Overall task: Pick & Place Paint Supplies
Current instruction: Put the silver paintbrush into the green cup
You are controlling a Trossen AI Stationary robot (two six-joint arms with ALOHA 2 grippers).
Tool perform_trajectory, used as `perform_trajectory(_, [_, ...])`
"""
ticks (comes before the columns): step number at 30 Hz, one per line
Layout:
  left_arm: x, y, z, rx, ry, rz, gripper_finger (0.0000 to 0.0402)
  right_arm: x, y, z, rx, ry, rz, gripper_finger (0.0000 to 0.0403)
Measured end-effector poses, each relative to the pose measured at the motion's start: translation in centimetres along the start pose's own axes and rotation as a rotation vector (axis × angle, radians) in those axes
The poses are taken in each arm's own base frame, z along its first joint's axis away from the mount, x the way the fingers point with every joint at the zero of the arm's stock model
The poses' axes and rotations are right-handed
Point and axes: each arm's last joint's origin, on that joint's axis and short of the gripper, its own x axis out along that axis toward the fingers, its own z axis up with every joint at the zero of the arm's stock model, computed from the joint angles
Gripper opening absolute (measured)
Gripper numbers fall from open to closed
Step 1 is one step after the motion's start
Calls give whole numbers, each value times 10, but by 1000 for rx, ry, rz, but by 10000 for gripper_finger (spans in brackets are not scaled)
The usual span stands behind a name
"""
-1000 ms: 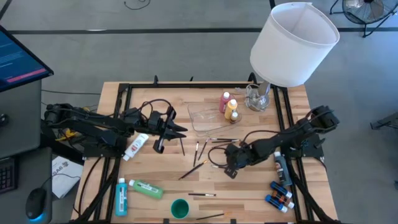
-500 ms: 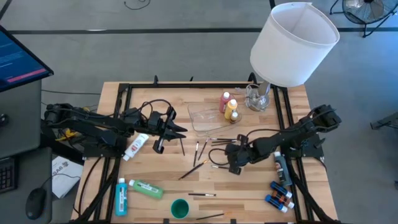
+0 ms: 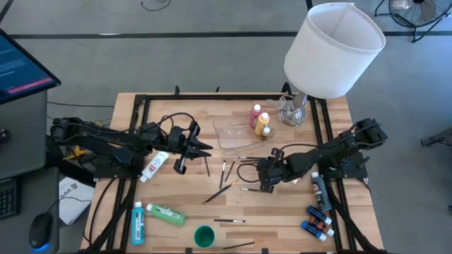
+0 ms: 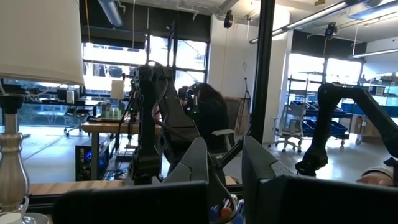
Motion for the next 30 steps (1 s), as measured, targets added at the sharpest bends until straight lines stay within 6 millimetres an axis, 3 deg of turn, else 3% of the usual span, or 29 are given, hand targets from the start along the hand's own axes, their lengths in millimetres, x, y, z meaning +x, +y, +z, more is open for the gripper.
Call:
perform_trajectory(7, [0, 0, 0, -1, 2, 0, 1, -5, 18, 1, -2, -47, 147, 203])
perform_trajectory(18, [0, 0, 0, -1, 2, 0, 1, -25, 49, -2, -76, -87, 331, 180])
perform_trajectory(30, [0, 0, 0, -1, 2, 0, 1, -31, 50, 11, -91, -134, 342, 149])
